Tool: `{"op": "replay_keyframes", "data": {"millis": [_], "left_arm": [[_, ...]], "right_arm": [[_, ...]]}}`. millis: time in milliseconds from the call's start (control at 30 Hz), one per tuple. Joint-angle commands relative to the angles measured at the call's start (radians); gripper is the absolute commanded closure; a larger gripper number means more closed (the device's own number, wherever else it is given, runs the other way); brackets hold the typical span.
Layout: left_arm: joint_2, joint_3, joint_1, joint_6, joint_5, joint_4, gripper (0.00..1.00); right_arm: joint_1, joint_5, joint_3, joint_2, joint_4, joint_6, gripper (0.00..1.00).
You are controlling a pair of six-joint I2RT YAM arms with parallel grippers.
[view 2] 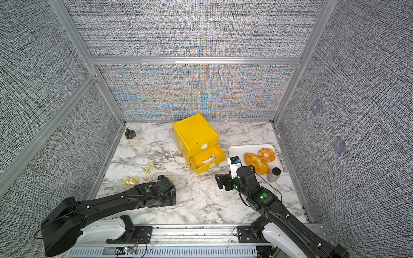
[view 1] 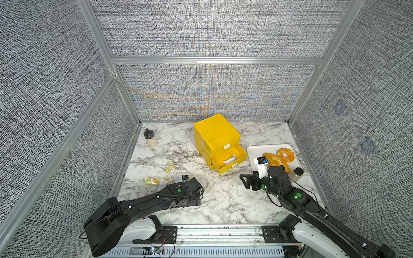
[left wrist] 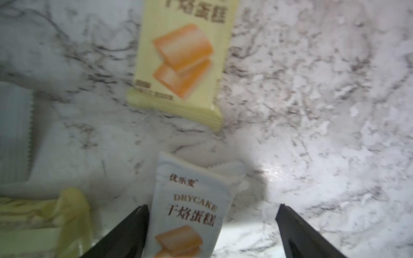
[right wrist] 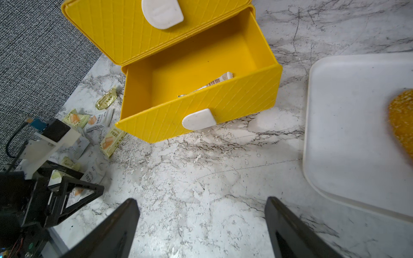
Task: Place the cookies into the drawer by color
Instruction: Pick up the cookie at the center of the board.
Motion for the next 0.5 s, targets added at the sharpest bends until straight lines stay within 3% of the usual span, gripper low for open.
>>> {"op": "replay_keyframes", "data": {"millis": [0, 133, 333, 467], "left_arm": [[0.029, 0.035, -0.061, -0.046, -0.036, -0.029, 0.11], [0.110, 0.069, -0.102, -0.072, -0.067, -0.027, 0.20], [0.250, 0.108, -0.108, -0.084, -0.074, -0.004, 0.23], [0.285, 0.131, -0.120, -0.088, -0.079, -0.003, 0.41]], "right_arm": [[0.003, -0.004, -0.001, -0.001, 0.017, 0.001, 0.07], [0.003, -0.003, -0.005, -0.001, 0.019, 0.001, 0.07], [0.003, -0.010, -0.005, -0.007, 0.019, 0.000, 0.08], [0.003, -0.010, -0.009, -0.010, 0.024, -0.002, 0.10]]}}
